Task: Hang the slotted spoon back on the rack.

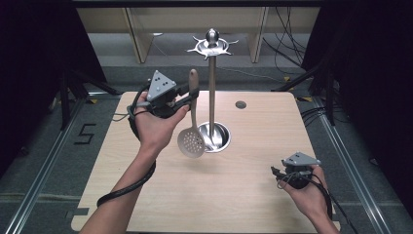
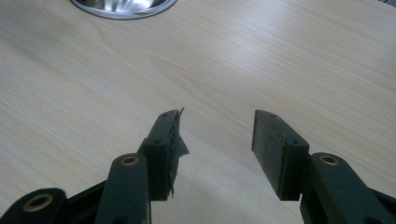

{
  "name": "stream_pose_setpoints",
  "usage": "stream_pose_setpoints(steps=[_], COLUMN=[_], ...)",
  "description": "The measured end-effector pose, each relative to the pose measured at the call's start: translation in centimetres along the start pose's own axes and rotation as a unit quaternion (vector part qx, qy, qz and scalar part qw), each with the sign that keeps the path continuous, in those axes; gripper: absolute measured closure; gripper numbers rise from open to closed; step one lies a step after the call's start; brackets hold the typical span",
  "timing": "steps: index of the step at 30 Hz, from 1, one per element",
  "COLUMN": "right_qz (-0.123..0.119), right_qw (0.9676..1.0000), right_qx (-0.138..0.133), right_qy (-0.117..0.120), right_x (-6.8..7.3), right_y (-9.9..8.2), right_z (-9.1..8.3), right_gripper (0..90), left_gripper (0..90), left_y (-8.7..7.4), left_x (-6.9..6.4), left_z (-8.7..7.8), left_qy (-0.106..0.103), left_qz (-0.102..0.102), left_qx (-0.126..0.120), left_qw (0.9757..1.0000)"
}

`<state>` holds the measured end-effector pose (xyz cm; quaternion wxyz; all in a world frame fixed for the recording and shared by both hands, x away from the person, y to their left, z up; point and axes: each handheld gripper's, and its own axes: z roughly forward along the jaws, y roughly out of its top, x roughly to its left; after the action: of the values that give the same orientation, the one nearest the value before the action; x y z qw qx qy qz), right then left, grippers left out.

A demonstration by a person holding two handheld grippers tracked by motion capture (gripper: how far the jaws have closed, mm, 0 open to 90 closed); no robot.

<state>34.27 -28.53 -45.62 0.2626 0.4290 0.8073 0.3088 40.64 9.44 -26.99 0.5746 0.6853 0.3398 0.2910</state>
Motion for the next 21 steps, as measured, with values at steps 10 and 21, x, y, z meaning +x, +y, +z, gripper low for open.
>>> stream_pose_setpoints(steps=[10, 21], right_qz=[0.003, 0.010], right_qw=[1.0000, 0.9999], right_qx=[-0.002, -0.003], right_qy=[0.001, 0.001], right_x=[0.0, 0.2], right_y=[0.0, 0.1], right_z=[0.0, 0.0], right_gripper=[52.0, 51.9], left_gripper=[68.1, 68.1], left_y=[0.7, 1.4], left_x=[-0.3, -0.4], left_z=[0.3, 0.5], left_qy=[0.000, 0.004], left_qz=[-0.009, -0.011], left_qx=[-0.004, -0.006], left_qw=[1.0000, 0.9999])
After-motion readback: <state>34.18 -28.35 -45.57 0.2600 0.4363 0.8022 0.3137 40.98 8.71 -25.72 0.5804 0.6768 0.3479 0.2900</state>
